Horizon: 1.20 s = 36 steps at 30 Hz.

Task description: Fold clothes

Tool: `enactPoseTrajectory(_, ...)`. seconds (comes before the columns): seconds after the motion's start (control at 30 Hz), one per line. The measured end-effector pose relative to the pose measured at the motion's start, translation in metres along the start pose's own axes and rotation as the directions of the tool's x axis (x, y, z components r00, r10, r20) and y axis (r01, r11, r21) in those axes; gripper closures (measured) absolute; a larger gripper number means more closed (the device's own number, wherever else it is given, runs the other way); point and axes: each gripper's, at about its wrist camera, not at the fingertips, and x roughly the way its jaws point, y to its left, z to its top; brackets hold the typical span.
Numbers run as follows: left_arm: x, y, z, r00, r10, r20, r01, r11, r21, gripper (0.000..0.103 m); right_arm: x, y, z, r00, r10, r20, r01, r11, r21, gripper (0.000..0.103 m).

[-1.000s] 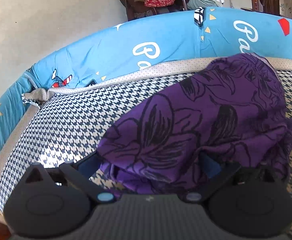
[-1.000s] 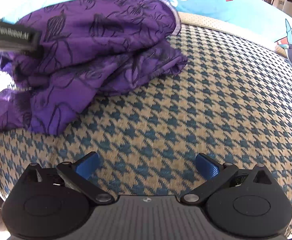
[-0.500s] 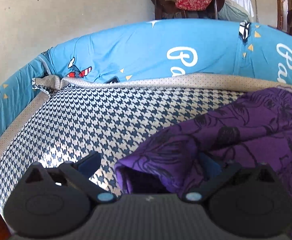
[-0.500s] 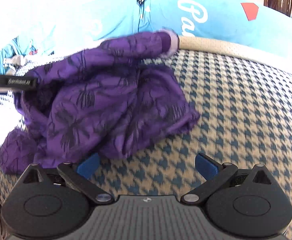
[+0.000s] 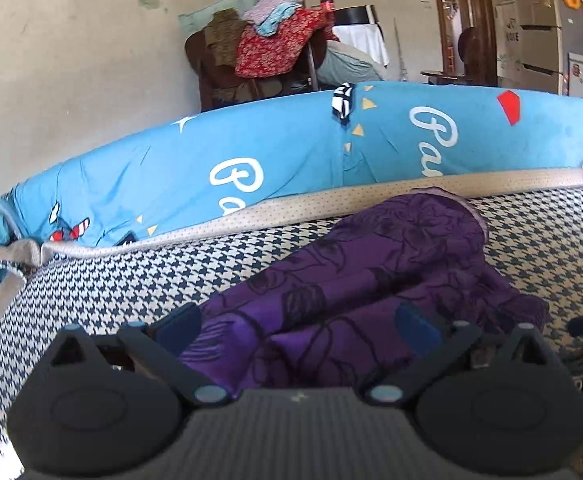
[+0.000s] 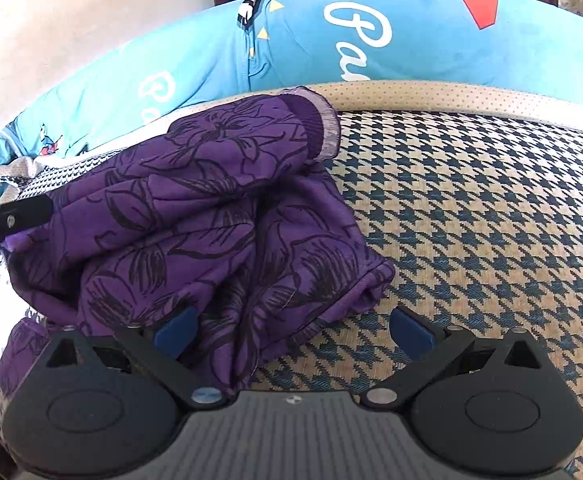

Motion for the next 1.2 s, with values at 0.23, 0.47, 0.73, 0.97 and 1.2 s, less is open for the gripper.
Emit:
enactPoseTrajectory(0.23, 0.001, -0.032, -0.008, 0.999, -0.03, 0.037, 0.025, 0.99, 0.138, 0.0, 0.001, -0.007, -0.001, 1.0, -0.018, 0.0, 0.018, 1.0, 0.023, 0.001)
enactPoseTrajectory(0.47, 0.015, -0.055, -0.014, 0.998, -0.04, 0.051, 0.027, 0.973, 0.229, 0.0, 0.001, -0.008, -0.002, 0.999, -0.042, -0.005, 0.042, 0.999, 0.028, 0.001)
enactPoseTrajectory(0.73, 0.031, -0.051, -0.016, 0.999, 0.019, 0.03, -0.025, 0.978, 0.207, 0.007, 0.003, -0.022, -0.001, 0.997, -0.078, -0.013, 0.079, 0.993, 0.088, 0.001)
enactPoseTrajectory(0.97, 0.033, -0.027, -0.011, 0.995, 0.093, 0.034, -0.095, 0.992, 0.079, 0.03, 0.006, -0.024, 0.0, 0.996, -0.08, -0.029, 0.083, 0.991, 0.109, 0.001)
enactPoseTrajectory(1.2, 0.036, 0.011, -0.004, 0.98, 0.199, 0.019, -0.197, 0.977, -0.079, 0.046, 0.007, -0.02, -0.001, 0.996, -0.082, -0.037, 0.086, 0.988, 0.129, 0.001)
